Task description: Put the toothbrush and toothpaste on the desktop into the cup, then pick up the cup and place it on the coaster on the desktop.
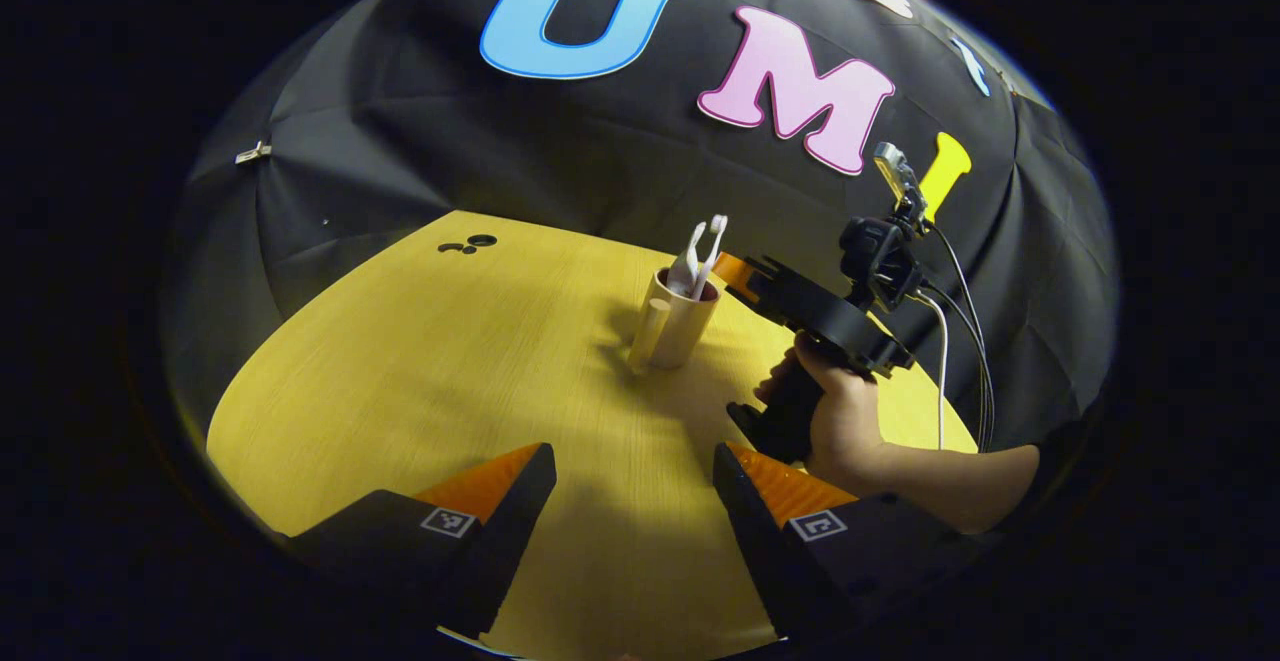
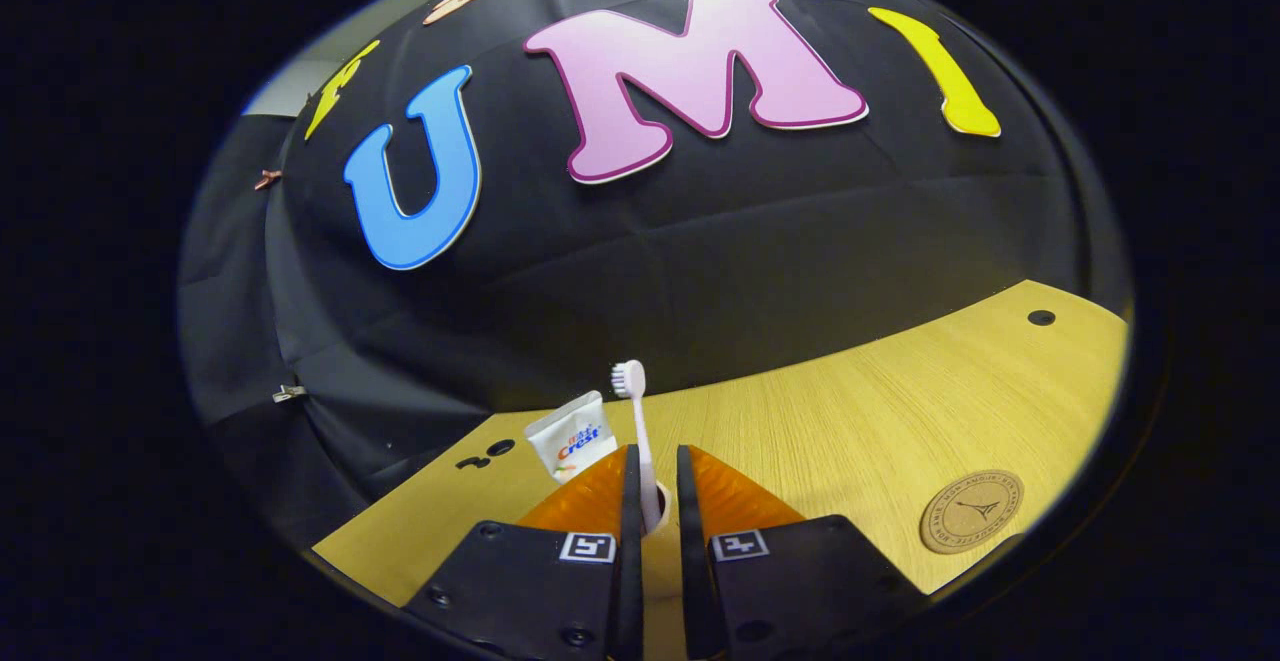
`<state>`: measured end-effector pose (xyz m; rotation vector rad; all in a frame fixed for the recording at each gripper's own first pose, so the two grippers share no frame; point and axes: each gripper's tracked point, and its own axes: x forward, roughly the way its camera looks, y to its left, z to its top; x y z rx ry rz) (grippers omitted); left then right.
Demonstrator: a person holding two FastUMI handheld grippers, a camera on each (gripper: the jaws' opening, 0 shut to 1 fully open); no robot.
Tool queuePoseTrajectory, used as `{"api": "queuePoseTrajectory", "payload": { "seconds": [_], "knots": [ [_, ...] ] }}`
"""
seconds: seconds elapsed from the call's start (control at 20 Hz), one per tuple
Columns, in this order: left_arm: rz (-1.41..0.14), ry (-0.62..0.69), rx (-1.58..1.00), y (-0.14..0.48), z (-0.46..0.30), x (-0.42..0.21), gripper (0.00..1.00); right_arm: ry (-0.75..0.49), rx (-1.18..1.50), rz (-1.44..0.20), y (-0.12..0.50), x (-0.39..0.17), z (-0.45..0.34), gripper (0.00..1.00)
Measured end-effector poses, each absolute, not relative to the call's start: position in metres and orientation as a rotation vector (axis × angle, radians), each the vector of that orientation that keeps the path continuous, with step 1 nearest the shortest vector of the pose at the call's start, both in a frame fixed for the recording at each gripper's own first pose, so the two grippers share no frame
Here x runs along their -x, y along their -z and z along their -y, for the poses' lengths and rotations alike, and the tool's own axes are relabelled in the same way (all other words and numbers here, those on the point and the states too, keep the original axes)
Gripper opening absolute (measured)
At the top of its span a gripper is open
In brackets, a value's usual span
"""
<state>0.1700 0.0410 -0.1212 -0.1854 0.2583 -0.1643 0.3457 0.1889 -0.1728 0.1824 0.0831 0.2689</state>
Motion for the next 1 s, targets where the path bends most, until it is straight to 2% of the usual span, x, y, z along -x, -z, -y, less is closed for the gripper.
{"api": "queuePoseTrajectory", "payload": {
  "seconds": [0.05, 0.1, 0.15, 0.2, 0.25, 0.3, 0.4, 1.0],
  "knots": [
    [-0.260, 0.166, 0.178, 0.119, -0.041, -0.173, 0.98, -0.254, -0.178, -0.090, 0.171, -0.344, -0.179, 0.20],
    [-0.261, 0.167, 0.167, 0.117, -0.042, -0.175, 0.98, -0.241, -0.183, -0.098, 0.169, -0.341, -0.168, 0.39],
    [-0.258, 0.167, 0.156, 0.113, -0.043, -0.179, 0.98, -0.227, -0.191, -0.101, 0.166, -0.339, -0.157, 0.45],
    [-0.255, 0.172, 0.148, 0.108, -0.043, -0.182, 0.98, -0.213, -0.198, -0.104, 0.162, -0.337, -0.142, 0.47],
    [-0.254, 0.181, 0.140, 0.104, -0.046, -0.187, 0.98, -0.195, -0.201, -0.105, 0.157, -0.332, -0.124, 0.88],
    [-0.257, 0.188, 0.128, 0.100, -0.046, -0.191, 0.98, -0.176, -0.194, -0.109, 0.155, -0.329, -0.106, 0.85],
    [-0.279, 0.200, 0.092, 0.100, -0.043, -0.198, 0.98, -0.115, -0.158, -0.101, 0.147, -0.323, -0.063, 0.99],
    [-0.438, 0.255, -0.018, 0.115, -0.026, -0.266, 0.98, 0.186, -0.151, -0.062, 0.112, -0.278, 0.138, 0.98]
  ]
}}
